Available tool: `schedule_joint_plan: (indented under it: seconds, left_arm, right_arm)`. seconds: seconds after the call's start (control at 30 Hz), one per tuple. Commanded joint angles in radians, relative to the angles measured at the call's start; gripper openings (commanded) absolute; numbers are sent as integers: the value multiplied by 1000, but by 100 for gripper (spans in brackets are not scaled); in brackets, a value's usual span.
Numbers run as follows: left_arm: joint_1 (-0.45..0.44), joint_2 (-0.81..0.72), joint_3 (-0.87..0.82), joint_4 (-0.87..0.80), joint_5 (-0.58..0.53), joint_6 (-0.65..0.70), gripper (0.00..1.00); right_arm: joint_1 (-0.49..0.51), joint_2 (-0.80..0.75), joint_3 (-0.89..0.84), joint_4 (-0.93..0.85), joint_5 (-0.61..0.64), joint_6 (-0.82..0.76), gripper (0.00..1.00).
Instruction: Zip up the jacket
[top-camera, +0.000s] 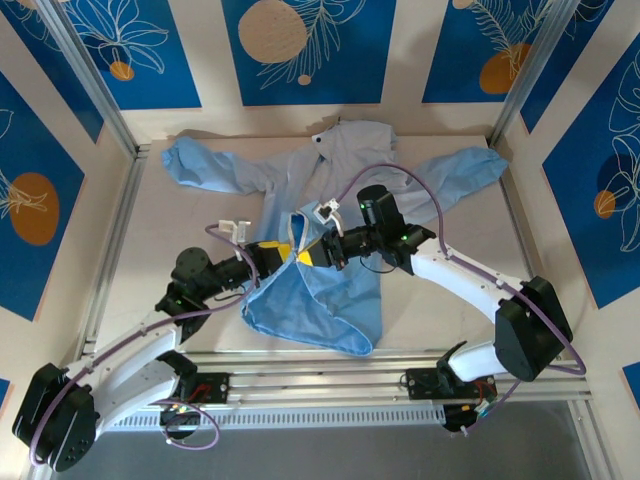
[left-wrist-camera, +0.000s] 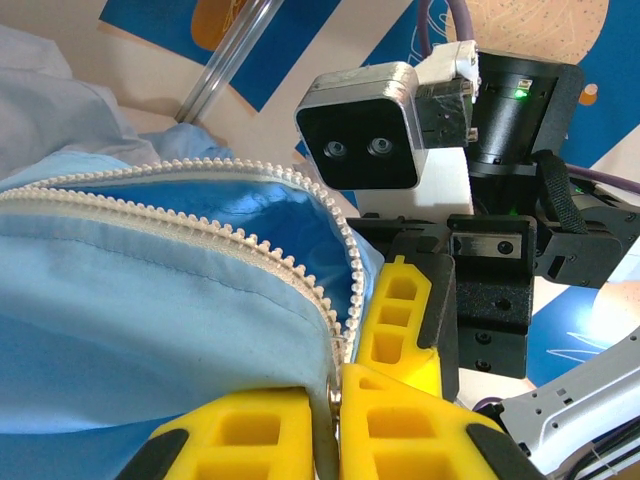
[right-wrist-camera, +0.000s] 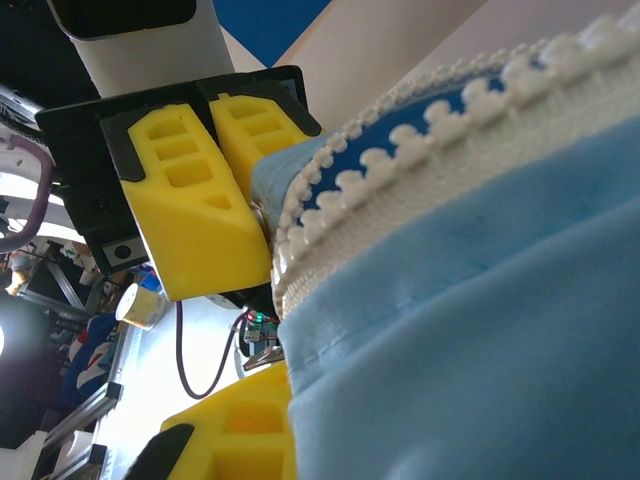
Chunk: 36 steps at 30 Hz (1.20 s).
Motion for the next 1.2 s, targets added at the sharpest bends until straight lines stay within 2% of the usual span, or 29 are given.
schedule_joint_plan:
  seconds: [0.0, 0.63, 1.17]
  left_arm:
    - [-16, 6, -3, 76, 0, 14, 0]
    - [-23, 18, -36, 131, 8, -7, 0]
    - [-23, 6, -29, 175, -16, -67, 0]
  right_arm:
    - [-6, 2, 0, 31, -42, 14, 0]
    - [-20, 0, -5, 83, -93, 50, 0]
    - [-34, 33, 36, 58, -240, 46, 0]
